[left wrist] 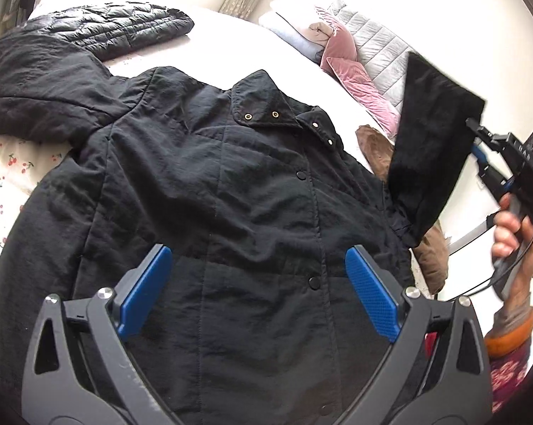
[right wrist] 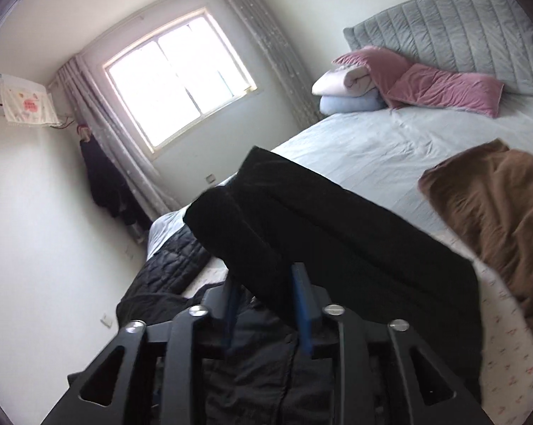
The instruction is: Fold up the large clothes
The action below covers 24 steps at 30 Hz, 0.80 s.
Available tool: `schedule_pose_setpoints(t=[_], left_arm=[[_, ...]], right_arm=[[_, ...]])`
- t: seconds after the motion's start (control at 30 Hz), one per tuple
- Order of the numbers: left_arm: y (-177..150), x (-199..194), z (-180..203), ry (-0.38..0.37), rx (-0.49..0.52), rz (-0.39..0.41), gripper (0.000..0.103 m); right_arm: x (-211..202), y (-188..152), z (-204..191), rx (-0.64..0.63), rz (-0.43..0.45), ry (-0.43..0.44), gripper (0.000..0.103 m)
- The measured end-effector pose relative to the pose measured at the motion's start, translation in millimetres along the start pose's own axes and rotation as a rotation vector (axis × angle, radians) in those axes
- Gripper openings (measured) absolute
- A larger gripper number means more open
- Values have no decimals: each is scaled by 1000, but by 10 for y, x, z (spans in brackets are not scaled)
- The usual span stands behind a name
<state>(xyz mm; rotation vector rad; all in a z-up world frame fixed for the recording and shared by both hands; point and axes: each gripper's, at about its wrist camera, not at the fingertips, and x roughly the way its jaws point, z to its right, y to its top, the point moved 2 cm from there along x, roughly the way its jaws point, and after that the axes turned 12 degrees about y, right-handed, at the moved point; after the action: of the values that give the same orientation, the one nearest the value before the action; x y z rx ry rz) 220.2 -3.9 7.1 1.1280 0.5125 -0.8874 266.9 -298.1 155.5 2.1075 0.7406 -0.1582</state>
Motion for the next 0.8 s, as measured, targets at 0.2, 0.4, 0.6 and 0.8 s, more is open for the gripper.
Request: schedule_pose_setpoints(t=[0.2,0.4,0.6,0.8], left_arm=[[-34,21,23,26,41,-22,98],[62,139,272,42,123,-75,98],[355,669,818,41,273,-165,90],[618,1264,1110,87,232,-147,48]], right_arm=[[275,-887,412,141,-98,-14,65],[-427,-1295,1078,205,-68,-294,65],[-1178,-1380,1796,411,105,-435,61],[-1197,-1283,2015,432,125,-389,28]])
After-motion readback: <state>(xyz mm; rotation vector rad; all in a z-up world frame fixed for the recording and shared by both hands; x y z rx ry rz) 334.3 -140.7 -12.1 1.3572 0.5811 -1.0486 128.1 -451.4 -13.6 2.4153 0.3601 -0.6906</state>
